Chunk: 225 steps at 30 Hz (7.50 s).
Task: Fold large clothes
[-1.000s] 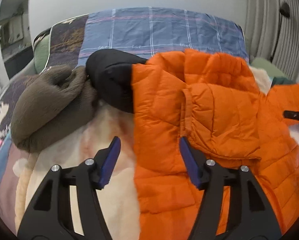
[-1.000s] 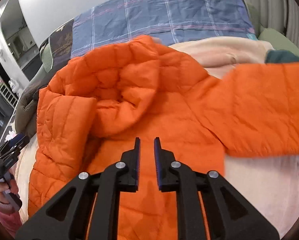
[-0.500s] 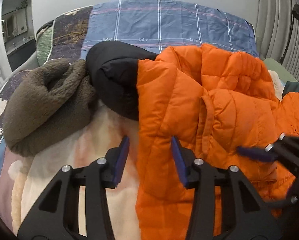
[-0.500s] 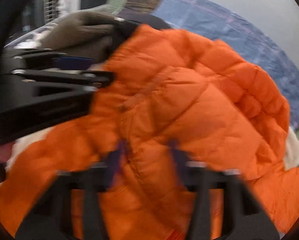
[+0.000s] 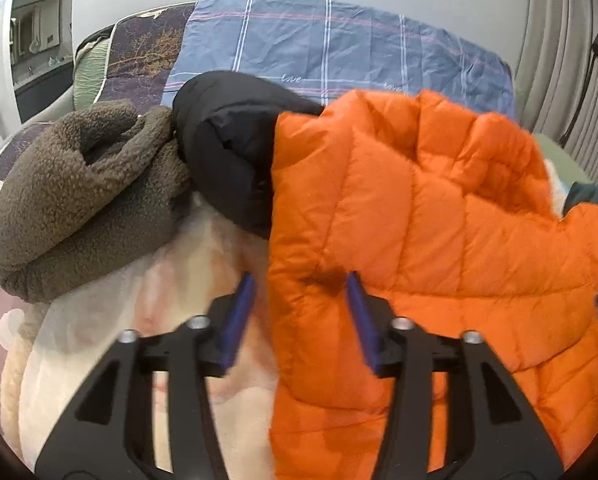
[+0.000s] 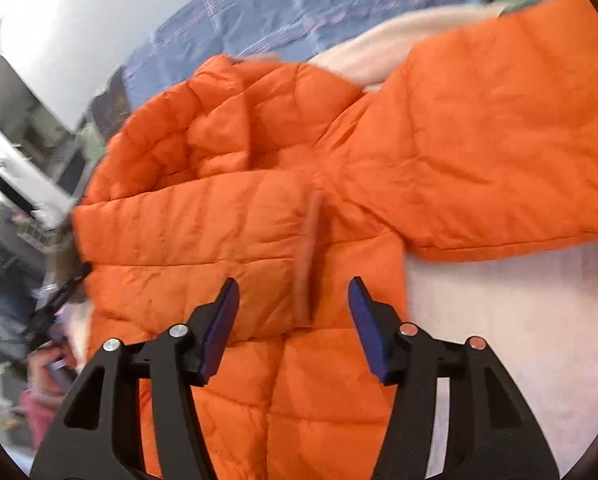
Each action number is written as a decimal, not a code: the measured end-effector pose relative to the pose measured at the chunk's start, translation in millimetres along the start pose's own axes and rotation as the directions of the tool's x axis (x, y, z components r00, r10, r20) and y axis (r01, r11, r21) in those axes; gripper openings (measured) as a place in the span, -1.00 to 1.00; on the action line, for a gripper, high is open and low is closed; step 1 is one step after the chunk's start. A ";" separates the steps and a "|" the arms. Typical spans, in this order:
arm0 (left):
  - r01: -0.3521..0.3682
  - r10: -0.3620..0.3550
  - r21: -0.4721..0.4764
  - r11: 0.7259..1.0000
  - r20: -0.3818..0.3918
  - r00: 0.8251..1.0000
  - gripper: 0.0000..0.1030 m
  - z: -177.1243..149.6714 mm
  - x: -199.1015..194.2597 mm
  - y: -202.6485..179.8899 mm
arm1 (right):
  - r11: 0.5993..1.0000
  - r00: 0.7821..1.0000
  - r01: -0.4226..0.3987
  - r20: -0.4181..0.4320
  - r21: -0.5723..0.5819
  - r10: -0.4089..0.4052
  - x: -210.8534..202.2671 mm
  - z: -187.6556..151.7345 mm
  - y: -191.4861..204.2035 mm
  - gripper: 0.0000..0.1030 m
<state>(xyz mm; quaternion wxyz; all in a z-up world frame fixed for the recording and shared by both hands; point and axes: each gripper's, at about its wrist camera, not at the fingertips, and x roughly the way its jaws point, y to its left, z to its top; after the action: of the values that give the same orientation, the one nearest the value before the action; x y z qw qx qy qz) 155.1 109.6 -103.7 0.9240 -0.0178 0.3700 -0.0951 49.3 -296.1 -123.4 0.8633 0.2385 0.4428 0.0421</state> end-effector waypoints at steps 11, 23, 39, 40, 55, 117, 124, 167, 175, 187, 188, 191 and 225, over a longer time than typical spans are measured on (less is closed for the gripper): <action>-0.030 0.020 0.135 0.990 0.074 0.997 -0.87 40.8 1.1 -31.0 | 0.954 0.984 0.131 0.151 -0.269 -0.093 21.5 37.7 51.9 -0.88; -0.093 0.097 -0.057 0.994 0.080 0.992 -0.99 50.5 22.3 4.7 | 0.925 0.958 0.279 0.146 -0.258 -0.248 79.4 83.0 37.3 -0.57; 0.072 -0.059 0.272 0.960 -0.057 0.997 -0.77 4.0 24.9 -121.4 | 0.932 0.986 0.160 0.007 -0.326 -0.167 88.4 34.9 62.9 -0.76; 0.035 -0.009 0.290 0.956 -0.090 0.996 -0.77 -3.8 42.7 -122.4 | 0.937 0.986 0.160 -0.001 -0.311 -0.169 97.3 35.3 58.6 -0.77; 0.035 -0.034 0.258 0.965 -0.008 0.999 -0.25 -28.5 30.3 -103.6 | 0.993 0.957 0.045 0.291 -0.105 -0.013 -24.5 4.1 3.3 -0.70; 0.387 -0.394 0.183 0.904 0.002 0.919 0.83 -17.1 -51.1 -142.5 | 0.925 0.985 -0.164 -0.017 -0.343 0.169 0.9 -27.4 70.2 -0.60; 0.279 -0.264 0.213 0.936 -0.096 0.960 -0.87 -4.1 -12.9 -154.9 | 0.914 0.994 -0.089 0.016 -0.397 0.104 1.0 -33.5 75.8 -0.61; -0.074 0.075 0.250 0.965 0.007 0.997 -0.39 -10.9 22.1 -102.7 | 0.923 0.964 0.247 0.171 -0.296 -0.204 41.5 18.4 46.9 0.05; -0.134 0.139 0.306 0.943 0.005 0.990 -0.30 -0.2 64.9 -108.7 | 0.944 0.967 0.253 0.092 -0.213 -0.239 90.7 56.5 27.5 0.21; 0.033 -0.037 0.129 0.991 0.024 0.999 0.45 -30.6 -51.8 -27.1 | 0.936 0.958 0.262 0.176 -0.234 -0.225 -35.5 -17.1 -19.5 0.23; 0.061 -0.061 0.112 0.992 -0.002 0.998 0.48 -41.9 -60.2 -18.8 | 0.942 0.961 0.254 0.164 -0.220 -0.221 -42.0 -25.9 -26.9 0.23; 0.129 -0.120 0.087 0.988 -0.102 0.987 0.53 -84.5 -79.5 -4.3 | 0.965 0.978 0.196 0.112 -0.173 -0.179 -59.5 -60.5 -47.8 0.23; 0.295 -0.337 0.224 0.929 0.176 0.925 -0.83 -147.0 -317.2 -29.4 | 0.916 0.917 -0.176 0.278 -0.360 0.285 -276.5 -195.6 5.0 -0.81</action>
<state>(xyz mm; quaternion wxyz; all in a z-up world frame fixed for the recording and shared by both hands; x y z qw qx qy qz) -175.3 146.2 8.5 0.9277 0.0021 0.2509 -0.2763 -270.6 -296.9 -12.0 0.9405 0.1464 0.2497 0.1781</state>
